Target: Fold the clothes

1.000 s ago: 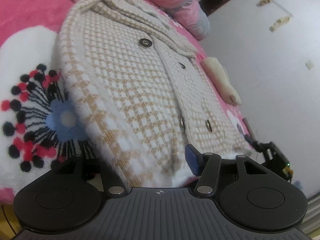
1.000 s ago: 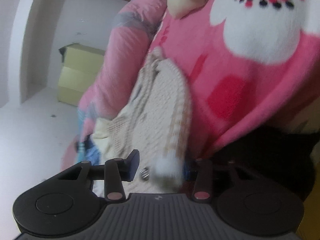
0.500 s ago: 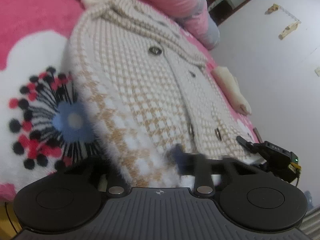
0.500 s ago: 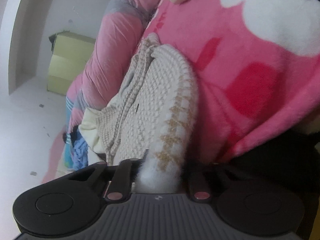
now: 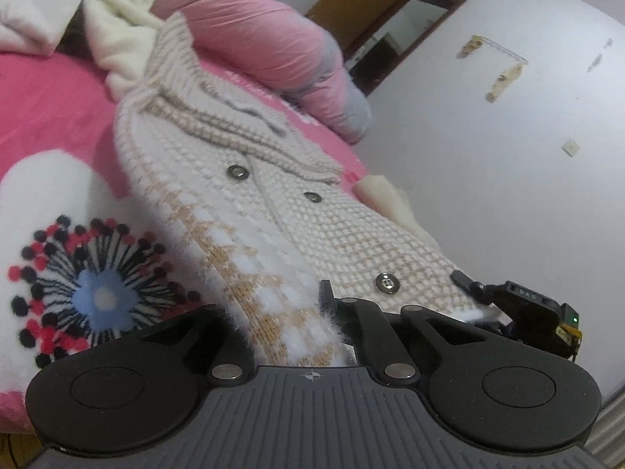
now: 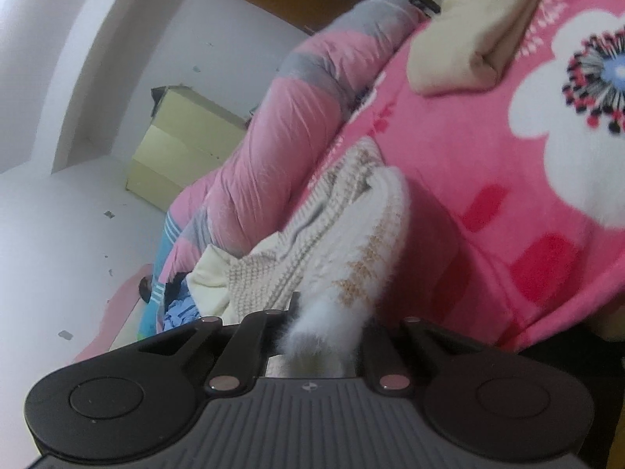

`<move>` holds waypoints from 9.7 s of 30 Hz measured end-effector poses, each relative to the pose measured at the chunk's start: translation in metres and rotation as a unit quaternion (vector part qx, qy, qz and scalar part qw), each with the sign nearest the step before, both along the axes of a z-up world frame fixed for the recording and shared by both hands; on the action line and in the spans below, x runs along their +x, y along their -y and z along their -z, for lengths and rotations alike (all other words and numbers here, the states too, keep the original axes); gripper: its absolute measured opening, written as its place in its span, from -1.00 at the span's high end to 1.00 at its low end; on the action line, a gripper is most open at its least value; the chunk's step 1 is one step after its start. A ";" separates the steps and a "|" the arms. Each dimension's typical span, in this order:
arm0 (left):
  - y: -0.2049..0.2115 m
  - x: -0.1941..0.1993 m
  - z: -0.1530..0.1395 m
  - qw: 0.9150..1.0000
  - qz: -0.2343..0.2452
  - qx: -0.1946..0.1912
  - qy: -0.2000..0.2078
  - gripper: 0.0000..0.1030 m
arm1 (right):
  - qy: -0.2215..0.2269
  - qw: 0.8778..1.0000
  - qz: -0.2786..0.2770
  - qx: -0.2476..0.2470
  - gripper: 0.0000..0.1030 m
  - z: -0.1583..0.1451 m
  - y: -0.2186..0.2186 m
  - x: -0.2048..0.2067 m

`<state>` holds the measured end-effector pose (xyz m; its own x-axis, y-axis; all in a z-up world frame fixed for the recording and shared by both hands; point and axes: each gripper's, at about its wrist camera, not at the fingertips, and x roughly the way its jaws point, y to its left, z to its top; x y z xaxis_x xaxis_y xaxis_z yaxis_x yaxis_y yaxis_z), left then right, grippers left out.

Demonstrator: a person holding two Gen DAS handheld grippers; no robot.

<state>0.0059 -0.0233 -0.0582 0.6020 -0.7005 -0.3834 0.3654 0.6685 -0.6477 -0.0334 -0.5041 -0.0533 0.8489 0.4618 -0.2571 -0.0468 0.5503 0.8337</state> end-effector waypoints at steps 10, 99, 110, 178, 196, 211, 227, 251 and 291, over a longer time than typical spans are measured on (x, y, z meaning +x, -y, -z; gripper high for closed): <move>-0.026 -0.041 -0.022 0.997 0.043 -0.055 0.045 0.96 | 0.044 0.999 0.004 -0.018 0.86 -0.041 -0.004 -0.062; -0.090 0.098 0.034 0.991 -0.110 0.060 -0.038 -0.15 | -0.070 0.986 0.078 -0.131 -0.22 0.012 0.026 0.095; -0.064 0.090 0.029 0.973 -0.181 0.141 0.028 0.80 | -0.067 0.967 0.036 -0.242 0.69 0.020 0.004 0.129; -0.080 0.115 0.070 0.979 -0.184 -0.090 -0.016 0.63 | -0.133 0.982 0.083 0.105 0.61 0.091 -0.043 0.161; -0.109 0.007 0.069 0.987 -0.133 -0.051 -0.074 0.35 | -0.118 0.989 -0.008 0.093 0.62 0.081 -0.031 0.089; -0.143 0.041 -0.012 0.980 -0.182 0.070 0.049 -0.32 | -0.055 0.982 0.077 -0.161 0.04 -0.009 0.014 0.037; -0.102 0.150 -0.018 0.977 -0.126 0.169 0.042 -0.31 | 0.085 0.880 -0.153 -0.441 0.04 -0.040 -0.119 0.210; -0.104 0.156 0.022 0.980 -0.124 0.138 0.075 0.38 | 0.142 0.657 -0.410 -0.617 0.94 -0.017 -0.322 0.207; -0.126 0.167 0.056 0.992 -0.109 0.050 0.049 0.32 | 0.010 0.568 -0.562 -0.600 0.38 -0.028 -0.357 0.284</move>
